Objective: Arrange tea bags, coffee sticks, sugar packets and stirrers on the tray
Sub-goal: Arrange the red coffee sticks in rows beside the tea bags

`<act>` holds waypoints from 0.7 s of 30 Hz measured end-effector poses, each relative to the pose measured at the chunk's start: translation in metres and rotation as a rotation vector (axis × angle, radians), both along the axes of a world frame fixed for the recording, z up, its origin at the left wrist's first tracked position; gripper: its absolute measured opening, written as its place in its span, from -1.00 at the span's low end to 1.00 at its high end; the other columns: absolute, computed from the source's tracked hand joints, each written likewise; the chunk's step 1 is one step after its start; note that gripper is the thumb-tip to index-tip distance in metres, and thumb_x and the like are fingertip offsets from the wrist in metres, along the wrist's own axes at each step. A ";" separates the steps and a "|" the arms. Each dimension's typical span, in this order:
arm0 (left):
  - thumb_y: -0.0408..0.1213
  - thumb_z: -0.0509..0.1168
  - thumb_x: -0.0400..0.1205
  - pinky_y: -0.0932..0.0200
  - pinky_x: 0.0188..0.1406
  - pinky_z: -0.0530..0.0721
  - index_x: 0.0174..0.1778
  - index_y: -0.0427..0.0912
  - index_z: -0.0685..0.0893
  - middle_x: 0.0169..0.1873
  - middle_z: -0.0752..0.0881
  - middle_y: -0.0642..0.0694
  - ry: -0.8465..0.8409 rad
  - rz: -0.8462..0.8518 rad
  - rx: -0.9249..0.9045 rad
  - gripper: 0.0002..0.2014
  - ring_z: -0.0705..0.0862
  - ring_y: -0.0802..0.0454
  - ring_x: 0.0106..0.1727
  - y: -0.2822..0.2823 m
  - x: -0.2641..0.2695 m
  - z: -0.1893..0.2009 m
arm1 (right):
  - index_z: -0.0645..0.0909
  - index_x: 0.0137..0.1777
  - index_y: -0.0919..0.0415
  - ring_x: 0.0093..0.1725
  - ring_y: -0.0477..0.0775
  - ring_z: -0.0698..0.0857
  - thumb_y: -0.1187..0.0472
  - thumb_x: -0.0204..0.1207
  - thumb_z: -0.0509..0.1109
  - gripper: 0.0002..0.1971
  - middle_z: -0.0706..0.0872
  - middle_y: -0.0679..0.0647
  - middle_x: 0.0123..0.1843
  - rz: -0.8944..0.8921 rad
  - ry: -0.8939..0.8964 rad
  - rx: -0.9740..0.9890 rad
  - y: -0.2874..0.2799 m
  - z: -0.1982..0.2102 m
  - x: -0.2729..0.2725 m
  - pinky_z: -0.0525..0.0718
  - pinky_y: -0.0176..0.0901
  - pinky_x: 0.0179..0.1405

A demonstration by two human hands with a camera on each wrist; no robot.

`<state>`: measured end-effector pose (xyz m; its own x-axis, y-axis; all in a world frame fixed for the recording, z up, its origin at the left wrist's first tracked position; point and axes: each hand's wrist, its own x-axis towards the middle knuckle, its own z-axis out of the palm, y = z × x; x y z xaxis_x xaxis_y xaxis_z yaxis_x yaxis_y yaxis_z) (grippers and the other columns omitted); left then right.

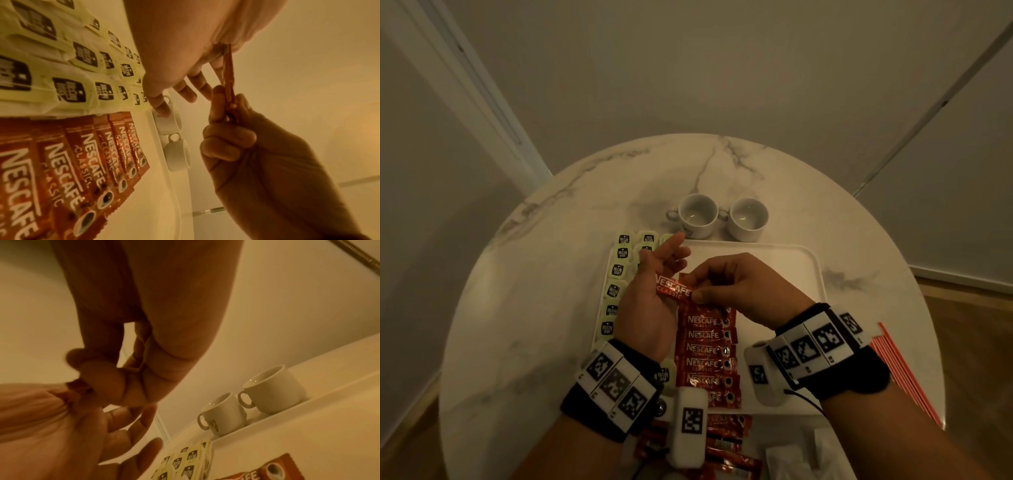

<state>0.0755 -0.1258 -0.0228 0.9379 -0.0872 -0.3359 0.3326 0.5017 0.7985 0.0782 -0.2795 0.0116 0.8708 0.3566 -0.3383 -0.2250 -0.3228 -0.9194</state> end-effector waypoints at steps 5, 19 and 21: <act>0.06 0.16 0.64 0.24 -0.18 0.64 0.16 0.13 0.74 -0.27 0.74 0.09 -0.134 -0.175 0.416 -0.69 0.72 0.19 -0.22 0.009 -0.001 0.000 | 0.74 0.01 0.06 -0.09 0.19 0.80 0.24 0.54 0.44 -0.89 0.83 0.10 -0.10 -0.113 -0.100 -0.059 -0.005 -0.001 0.003 0.75 0.20 0.07; -0.41 0.32 0.54 0.28 -0.44 0.67 -0.19 -0.36 0.71 -0.43 0.71 -0.13 -0.002 -0.058 0.062 -0.90 0.66 0.10 -0.42 0.017 0.006 -0.005 | 0.58 0.40 0.01 -0.42 -0.17 0.63 0.39 0.58 0.36 -0.57 0.76 0.08 -0.34 -0.032 -0.005 0.070 -0.018 0.001 0.003 0.56 -0.41 -0.40; -0.41 0.25 0.61 0.27 -0.41 0.68 -0.14 -0.37 0.69 -0.40 0.72 -0.15 0.063 -0.072 -0.016 -0.86 0.66 0.08 -0.39 0.019 0.005 -0.010 | 0.51 0.44 -0.08 -0.45 -0.19 0.59 0.37 0.55 0.40 -0.49 0.67 -0.06 -0.46 -0.021 -0.010 0.049 -0.022 0.000 0.005 0.53 -0.39 -0.39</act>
<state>0.0807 -0.1072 -0.0323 0.9062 -0.1596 -0.3916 0.4173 0.4872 0.7671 0.0837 -0.3019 0.0119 0.8819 0.3538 -0.3117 -0.2217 -0.2721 -0.9364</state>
